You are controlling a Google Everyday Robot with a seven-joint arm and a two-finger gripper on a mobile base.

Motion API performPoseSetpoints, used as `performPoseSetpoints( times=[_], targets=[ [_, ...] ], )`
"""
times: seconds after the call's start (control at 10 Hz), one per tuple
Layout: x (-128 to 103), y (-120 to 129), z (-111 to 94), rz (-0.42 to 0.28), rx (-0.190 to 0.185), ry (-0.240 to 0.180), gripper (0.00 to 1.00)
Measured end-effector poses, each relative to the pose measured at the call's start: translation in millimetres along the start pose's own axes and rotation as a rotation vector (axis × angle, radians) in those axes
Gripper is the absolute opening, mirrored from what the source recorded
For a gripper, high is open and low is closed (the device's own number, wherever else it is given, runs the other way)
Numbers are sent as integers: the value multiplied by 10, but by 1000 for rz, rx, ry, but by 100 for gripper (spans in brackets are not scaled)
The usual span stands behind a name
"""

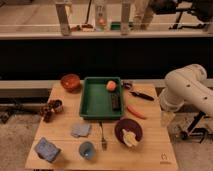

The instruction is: Place pepper in table surface

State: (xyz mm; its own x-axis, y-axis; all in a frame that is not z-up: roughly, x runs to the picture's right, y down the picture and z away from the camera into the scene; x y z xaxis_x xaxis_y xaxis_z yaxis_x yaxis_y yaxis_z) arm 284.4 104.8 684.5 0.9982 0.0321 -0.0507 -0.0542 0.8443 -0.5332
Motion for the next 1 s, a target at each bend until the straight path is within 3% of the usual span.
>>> performPoseSetpoints(
  times=[0.1,1.0],
  targets=[
    [1,0,0,0,0,0,80],
    [4,1,0,0,0,0,80]
  ],
)
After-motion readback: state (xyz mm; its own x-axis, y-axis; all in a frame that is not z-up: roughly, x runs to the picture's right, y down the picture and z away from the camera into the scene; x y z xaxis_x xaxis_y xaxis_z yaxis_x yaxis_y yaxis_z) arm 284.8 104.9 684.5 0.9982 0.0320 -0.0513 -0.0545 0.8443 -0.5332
